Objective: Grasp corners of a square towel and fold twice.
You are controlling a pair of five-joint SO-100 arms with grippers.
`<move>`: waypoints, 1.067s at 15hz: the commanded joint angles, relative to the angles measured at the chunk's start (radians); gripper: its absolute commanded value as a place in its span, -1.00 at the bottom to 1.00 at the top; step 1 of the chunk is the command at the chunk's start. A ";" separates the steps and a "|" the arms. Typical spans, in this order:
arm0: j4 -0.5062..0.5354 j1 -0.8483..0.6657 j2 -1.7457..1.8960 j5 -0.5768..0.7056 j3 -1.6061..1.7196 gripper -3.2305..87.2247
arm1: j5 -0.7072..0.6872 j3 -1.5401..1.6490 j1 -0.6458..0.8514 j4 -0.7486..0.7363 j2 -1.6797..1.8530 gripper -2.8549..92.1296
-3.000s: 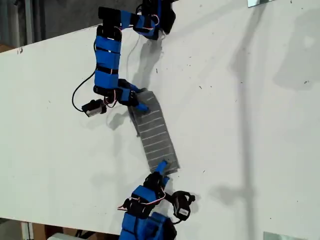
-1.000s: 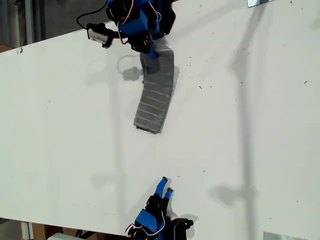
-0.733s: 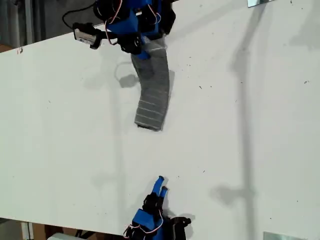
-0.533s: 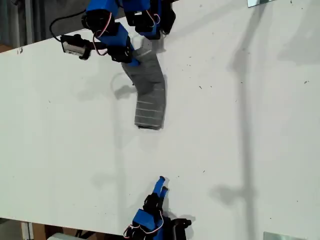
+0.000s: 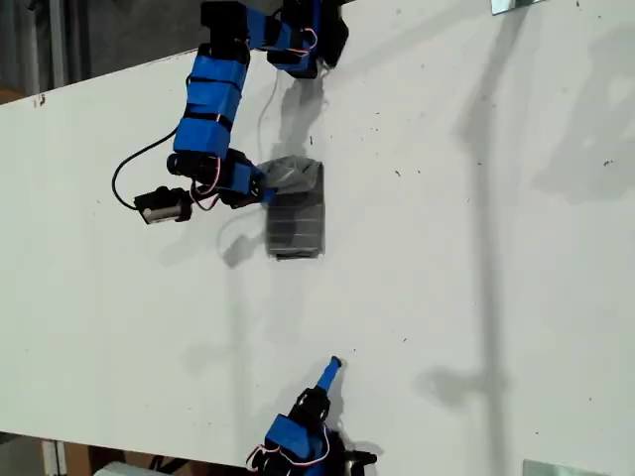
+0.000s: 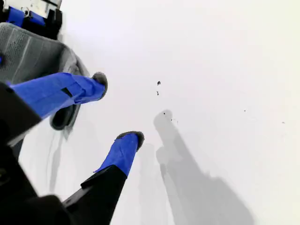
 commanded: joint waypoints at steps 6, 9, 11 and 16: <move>-0.003 0.009 0.005 0.054 0.005 -0.59 | -0.189 -0.094 -0.023 -0.316 -0.071 -0.94; -0.005 0.008 0.005 0.097 0.005 -0.62 | -0.204 -0.094 -0.023 -0.397 -0.130 -0.93; -0.005 0.008 0.005 0.097 0.006 -0.62 | -0.249 -0.094 -0.038 -0.460 -0.141 -0.65; -0.005 0.005 0.005 0.097 0.006 -0.64 | -0.279 -0.087 -0.037 -0.488 -0.031 -0.27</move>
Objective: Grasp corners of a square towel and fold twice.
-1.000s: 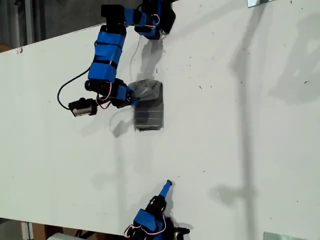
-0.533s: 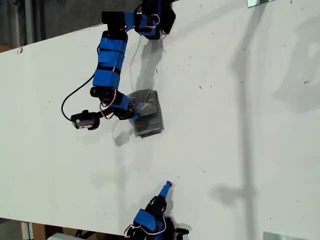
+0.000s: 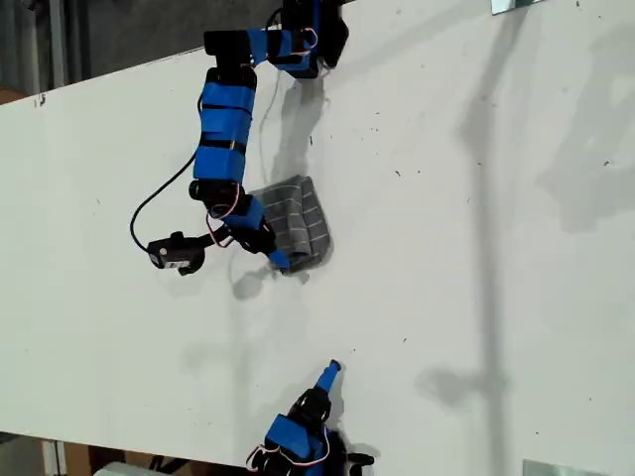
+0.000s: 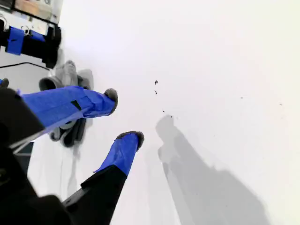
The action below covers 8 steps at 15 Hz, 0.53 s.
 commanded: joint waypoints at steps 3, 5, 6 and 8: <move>-0.005 0.005 0.005 0.008 0.005 -0.64 | 0.158 0.417 0.026 0.005 0.635 -0.26; -0.005 0.005 0.005 0.008 0.005 -0.65 | 0.331 0.882 -0.032 -0.086 1.019 -0.27; -0.005 0.005 0.005 0.008 0.005 -0.65 | 0.403 1.088 -0.078 -0.160 1.195 -0.27; -0.005 0.005 0.005 0.008 0.005 -0.66 | 0.548 1.476 -0.150 -0.305 1.534 -0.33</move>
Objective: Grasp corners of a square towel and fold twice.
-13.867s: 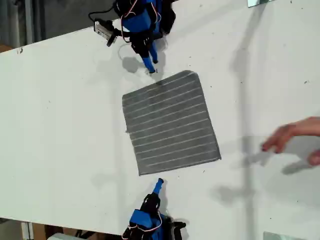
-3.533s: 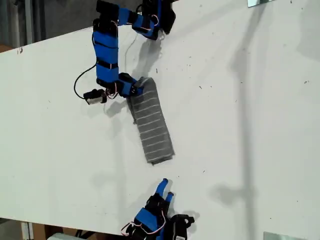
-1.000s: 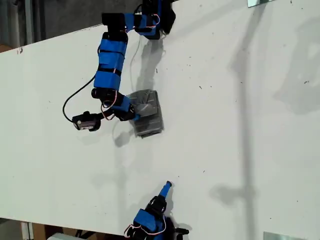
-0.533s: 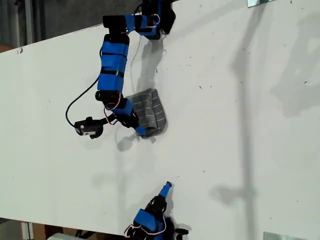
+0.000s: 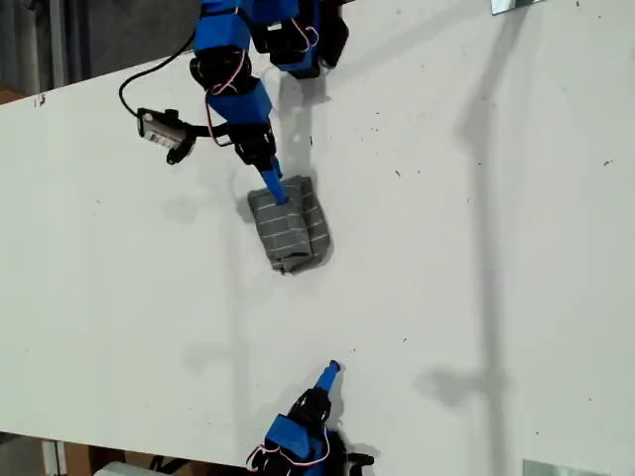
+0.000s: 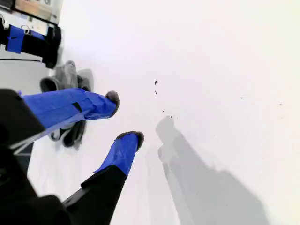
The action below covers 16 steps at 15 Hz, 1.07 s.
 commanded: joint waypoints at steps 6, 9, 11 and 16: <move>-0.005 0.005 0.005 0.008 0.005 -0.66 | 0.219 0.462 -0.161 0.129 0.828 -0.35; -0.005 0.005 0.005 0.008 0.005 -0.66 | 0.376 0.483 -0.129 0.264 0.841 -0.23; -0.005 0.003 0.005 0.008 0.005 -0.66 | 0.374 0.523 -0.046 0.278 0.841 -0.16; -0.005 0.003 0.005 0.008 0.005 -0.66 | 0.480 0.555 0.086 0.414 0.841 -0.34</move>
